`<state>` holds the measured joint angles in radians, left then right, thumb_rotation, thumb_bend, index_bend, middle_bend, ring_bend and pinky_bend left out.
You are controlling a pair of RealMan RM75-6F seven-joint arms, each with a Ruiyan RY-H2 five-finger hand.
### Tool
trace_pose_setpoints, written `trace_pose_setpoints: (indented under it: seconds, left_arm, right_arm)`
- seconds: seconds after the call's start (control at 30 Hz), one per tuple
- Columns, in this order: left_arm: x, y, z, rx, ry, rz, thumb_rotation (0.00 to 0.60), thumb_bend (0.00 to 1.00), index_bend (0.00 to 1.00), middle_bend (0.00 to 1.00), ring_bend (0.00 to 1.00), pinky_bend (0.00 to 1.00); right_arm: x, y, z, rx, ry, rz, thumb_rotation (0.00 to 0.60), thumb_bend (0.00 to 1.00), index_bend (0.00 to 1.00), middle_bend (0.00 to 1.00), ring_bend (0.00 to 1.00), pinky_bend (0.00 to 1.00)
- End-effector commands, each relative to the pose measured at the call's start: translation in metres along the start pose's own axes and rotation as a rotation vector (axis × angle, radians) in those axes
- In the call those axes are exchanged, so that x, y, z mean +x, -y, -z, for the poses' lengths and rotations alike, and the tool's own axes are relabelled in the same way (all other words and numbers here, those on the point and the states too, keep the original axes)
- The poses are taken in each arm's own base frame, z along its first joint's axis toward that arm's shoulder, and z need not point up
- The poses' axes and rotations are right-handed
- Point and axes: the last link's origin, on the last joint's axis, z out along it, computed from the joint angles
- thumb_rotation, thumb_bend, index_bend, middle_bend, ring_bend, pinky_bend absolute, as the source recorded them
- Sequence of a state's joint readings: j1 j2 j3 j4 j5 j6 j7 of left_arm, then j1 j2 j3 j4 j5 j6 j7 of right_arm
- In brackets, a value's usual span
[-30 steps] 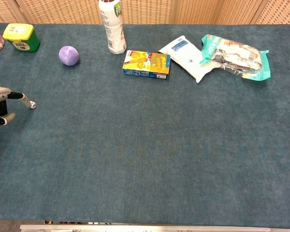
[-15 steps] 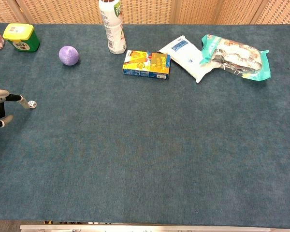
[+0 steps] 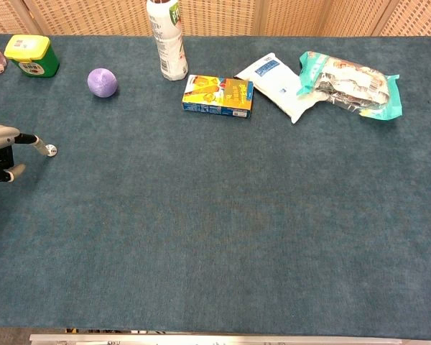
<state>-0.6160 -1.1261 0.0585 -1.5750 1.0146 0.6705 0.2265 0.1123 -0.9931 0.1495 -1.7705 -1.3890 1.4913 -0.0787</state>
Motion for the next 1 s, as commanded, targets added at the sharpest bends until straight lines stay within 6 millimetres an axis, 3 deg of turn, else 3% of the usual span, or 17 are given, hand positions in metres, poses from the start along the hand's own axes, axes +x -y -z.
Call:
trace_pose_setpoints:
  seconds: [0.03,0.37,0.5,0.6,0.7,0.8,1.0]
  left_arm:
    - [0.004,0.000,-0.002,0.001,-0.008,0.004,0.600,0.55,0.21,1.00,1.00,1.00]
    - [0.014,-0.003,-0.001,0.002,-0.046,0.012,0.600,0.55,0.21,1.00,1.00,1.00]
    - [0.019,0.002,0.013,0.031,-0.156,0.063,0.600,0.55,0.19,0.99,0.96,1.00]
    - [0.018,0.007,0.026,0.047,-0.272,0.122,0.600,0.55,0.16,0.88,0.82,0.95]
    - [0.012,0.015,0.042,0.070,-0.359,0.148,0.600,0.53,0.14,0.69,0.63,0.80]
    - [0.006,0.021,0.059,0.096,-0.441,0.179,0.600,0.42,0.13,0.51,0.49,0.64]
    - [-0.007,0.026,0.090,0.120,-0.607,0.241,0.600,0.33,0.14,0.40,0.35,0.46]
  right_arm:
    - [0.000,-0.001,0.000,-0.002,0.000,0.000,0.600,0.41,0.21,0.35,0.33,0.39]
    - [0.002,-0.003,0.002,-0.010,-0.006,-0.002,0.600,0.41,0.21,0.35,0.33,0.39]
    - [0.000,-0.002,0.001,-0.006,-0.001,0.000,0.600,0.41,0.21,0.35,0.33,0.39]
    - [-0.002,-0.002,0.000,-0.003,0.007,0.002,0.600,0.41,0.21,0.35,0.33,0.39]
    - [-0.006,-0.004,-0.002,-0.006,0.037,0.013,0.600,0.41,0.20,0.35,0.33,0.39]
    - [-0.009,-0.005,-0.005,-0.003,0.056,0.019,0.600,0.41,0.21,0.35,0.34,0.39]
    - [-0.022,-0.007,-0.007,0.001,0.127,0.016,0.600,0.41,0.20,0.35,0.30,0.39]
